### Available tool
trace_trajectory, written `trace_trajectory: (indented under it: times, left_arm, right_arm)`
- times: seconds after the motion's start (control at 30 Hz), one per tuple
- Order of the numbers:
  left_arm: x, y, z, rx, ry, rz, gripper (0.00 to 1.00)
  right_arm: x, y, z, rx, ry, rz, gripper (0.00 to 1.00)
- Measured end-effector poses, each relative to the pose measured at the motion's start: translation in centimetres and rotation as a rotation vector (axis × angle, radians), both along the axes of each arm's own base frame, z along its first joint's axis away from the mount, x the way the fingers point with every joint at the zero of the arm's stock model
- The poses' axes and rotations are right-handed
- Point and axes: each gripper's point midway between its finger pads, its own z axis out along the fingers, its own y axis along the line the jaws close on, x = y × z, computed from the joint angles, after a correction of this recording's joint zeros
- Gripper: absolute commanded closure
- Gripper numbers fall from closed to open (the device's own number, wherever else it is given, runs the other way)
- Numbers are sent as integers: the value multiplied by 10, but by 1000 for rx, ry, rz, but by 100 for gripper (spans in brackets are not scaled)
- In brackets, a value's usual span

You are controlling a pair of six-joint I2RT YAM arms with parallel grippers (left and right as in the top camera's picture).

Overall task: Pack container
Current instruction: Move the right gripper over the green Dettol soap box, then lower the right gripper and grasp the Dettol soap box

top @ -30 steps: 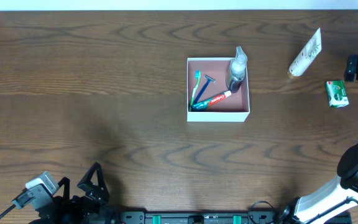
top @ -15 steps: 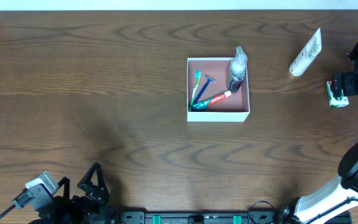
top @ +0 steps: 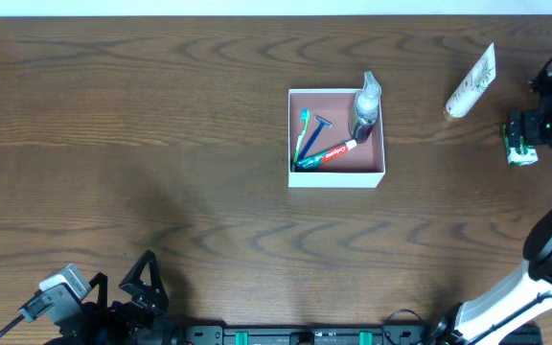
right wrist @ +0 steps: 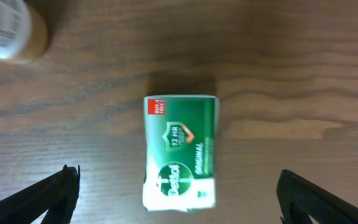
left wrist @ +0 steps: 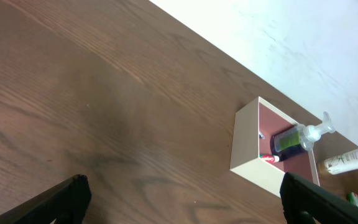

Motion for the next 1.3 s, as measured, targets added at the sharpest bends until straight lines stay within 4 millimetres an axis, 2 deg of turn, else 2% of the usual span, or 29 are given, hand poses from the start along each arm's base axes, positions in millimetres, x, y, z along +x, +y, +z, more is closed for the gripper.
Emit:
trace_trajectory:
  times: [0.17, 0.43, 0.7, 1.3]
  left_arm:
    - [0, 0, 0, 0, 0, 0, 2]
    - [0, 0, 0, 0, 0, 0, 2]
    - [0, 0, 0, 0, 0, 0, 2]
    - [0, 0, 0, 0, 0, 0, 2]
  right_arm:
    - [1, 2, -28, 39, 32, 2, 1]
    - [3, -2, -35, 45, 26, -8, 1]
    - [-7, -7, -64, 88, 78, -45, 2]
    - [-7, -7, -66, 93, 78, -50, 21]
